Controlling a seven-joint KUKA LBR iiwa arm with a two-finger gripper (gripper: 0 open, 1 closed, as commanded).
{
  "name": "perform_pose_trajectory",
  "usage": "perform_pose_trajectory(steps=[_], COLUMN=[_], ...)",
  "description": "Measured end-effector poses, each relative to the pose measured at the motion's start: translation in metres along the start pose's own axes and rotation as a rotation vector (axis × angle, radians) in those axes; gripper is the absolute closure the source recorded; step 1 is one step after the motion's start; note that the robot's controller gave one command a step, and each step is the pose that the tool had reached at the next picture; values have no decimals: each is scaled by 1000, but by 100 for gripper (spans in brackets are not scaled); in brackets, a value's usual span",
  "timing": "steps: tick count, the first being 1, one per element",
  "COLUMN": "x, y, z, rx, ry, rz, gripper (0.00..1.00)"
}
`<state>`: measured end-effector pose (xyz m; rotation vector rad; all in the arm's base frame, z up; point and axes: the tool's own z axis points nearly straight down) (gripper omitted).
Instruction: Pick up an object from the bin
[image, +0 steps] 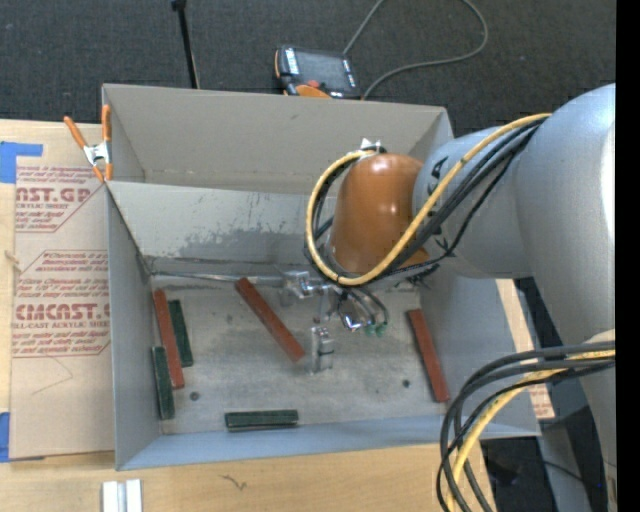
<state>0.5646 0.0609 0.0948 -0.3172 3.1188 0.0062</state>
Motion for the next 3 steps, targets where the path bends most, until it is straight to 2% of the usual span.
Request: perform_pose_trajectory(steps=[1, 2, 3], x=[3, 2, -5], y=[42, 40, 24], z=[26, 25, -146], rx=[2, 3, 3], ry=[8, 5, -5], rz=[236, 237, 205], gripper=[0, 100, 100])
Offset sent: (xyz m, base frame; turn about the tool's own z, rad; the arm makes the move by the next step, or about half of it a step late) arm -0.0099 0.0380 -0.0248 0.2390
